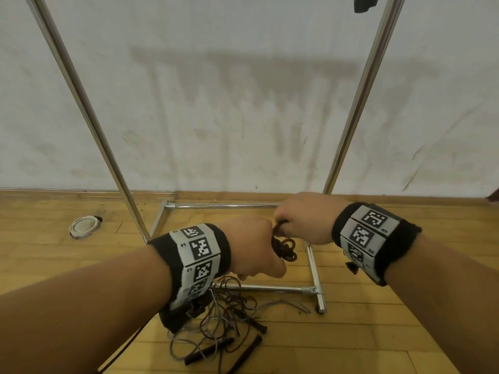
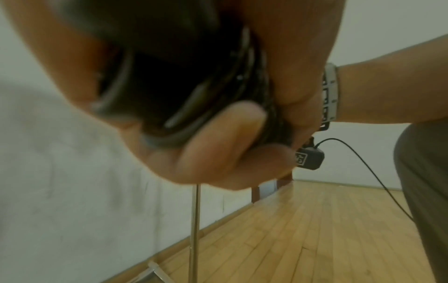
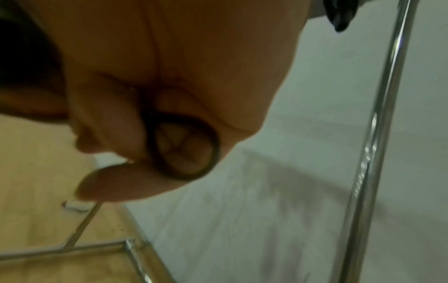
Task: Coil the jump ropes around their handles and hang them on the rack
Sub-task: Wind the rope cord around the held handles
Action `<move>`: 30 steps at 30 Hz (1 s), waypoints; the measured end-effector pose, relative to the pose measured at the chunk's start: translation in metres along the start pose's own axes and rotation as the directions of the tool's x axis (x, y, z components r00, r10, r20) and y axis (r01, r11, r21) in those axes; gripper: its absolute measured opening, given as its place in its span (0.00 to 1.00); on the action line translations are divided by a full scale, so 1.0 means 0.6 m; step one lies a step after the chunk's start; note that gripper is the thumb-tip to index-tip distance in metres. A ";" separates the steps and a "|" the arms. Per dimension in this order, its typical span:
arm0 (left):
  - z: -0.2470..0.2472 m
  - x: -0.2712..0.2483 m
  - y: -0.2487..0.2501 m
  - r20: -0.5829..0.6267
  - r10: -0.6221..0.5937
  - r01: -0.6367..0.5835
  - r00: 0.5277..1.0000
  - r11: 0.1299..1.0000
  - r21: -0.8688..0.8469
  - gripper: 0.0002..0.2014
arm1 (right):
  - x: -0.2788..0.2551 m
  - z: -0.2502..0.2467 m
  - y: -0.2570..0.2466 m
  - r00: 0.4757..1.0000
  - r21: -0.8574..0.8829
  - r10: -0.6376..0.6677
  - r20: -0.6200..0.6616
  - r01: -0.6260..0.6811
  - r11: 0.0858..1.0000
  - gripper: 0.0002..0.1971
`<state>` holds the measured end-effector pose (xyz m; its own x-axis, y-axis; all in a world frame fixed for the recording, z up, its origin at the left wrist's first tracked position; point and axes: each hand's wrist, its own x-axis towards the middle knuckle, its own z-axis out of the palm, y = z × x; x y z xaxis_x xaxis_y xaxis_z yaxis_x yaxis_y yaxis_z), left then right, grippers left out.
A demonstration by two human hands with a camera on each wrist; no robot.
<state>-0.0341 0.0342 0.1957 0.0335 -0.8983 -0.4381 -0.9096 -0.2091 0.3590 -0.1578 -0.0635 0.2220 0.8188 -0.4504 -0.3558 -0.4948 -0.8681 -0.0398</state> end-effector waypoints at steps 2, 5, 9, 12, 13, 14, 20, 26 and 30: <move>-0.004 0.005 -0.003 -0.046 -0.070 0.069 0.996 0.997 -0.031 0.11 | -0.003 -0.015 -0.009 0.996 -0.037 -0.006 -0.087 0.003 0.999 0.15; -0.011 0.012 -0.013 -0.068 -0.101 0.093 0.993 0.989 -0.118 0.08 | -0.012 -0.024 -0.030 0.990 -0.046 -0.017 -0.140 0.011 0.999 0.13; -0.022 0.021 -0.036 -0.142 -0.139 0.088 0.980 0.946 -0.313 0.02 | -0.026 -0.027 -0.040 0.969 0.009 -0.014 -0.247 0.017 1.000 0.12; -0.029 0.023 -0.057 -0.198 -0.133 0.027 0.971 0.885 -0.465 0.02 | -0.032 -0.033 -0.022 0.950 0.174 0.019 -0.313 0.038 0.984 0.14; -0.031 0.023 -0.060 -0.205 -0.123 0.007 0.971 0.871 -0.491 0.01 | -0.032 -0.033 -0.016 0.947 0.273 0.044 -0.319 0.047 0.961 0.14; -0.032 0.024 -0.061 -0.211 -0.117 -0.006 0.970 0.862 -0.507 0.01 | -0.032 -0.031 -0.009 0.944 0.372 0.072 -0.323 0.056 0.927 0.15; -0.034 0.027 -0.065 -0.247 -0.113 -0.060 0.962 0.799 -0.599 0.04 | -0.034 -0.017 0.014 0.970 0.516 0.087 -0.227 0.044 0.855 0.10; -0.027 0.026 -0.058 -0.235 -0.103 -0.065 0.966 0.786 -0.615 0.06 | -0.018 -0.004 0.018 0.957 0.368 0.116 -0.264 -0.011 0.930 0.09; -0.027 0.023 -0.057 -0.257 -0.094 -0.060 0.962 0.842 -0.535 0.05 | -0.015 -0.010 0.022 0.929 0.157 0.085 -0.360 -0.030 0.987 0.10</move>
<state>0.0040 0.0226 0.1904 0.2245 -0.9435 -0.2436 -0.5465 -0.3289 0.7701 -0.1702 -0.0723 0.2305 0.8234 -0.5674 0.0025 -0.5583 -0.8109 -0.1752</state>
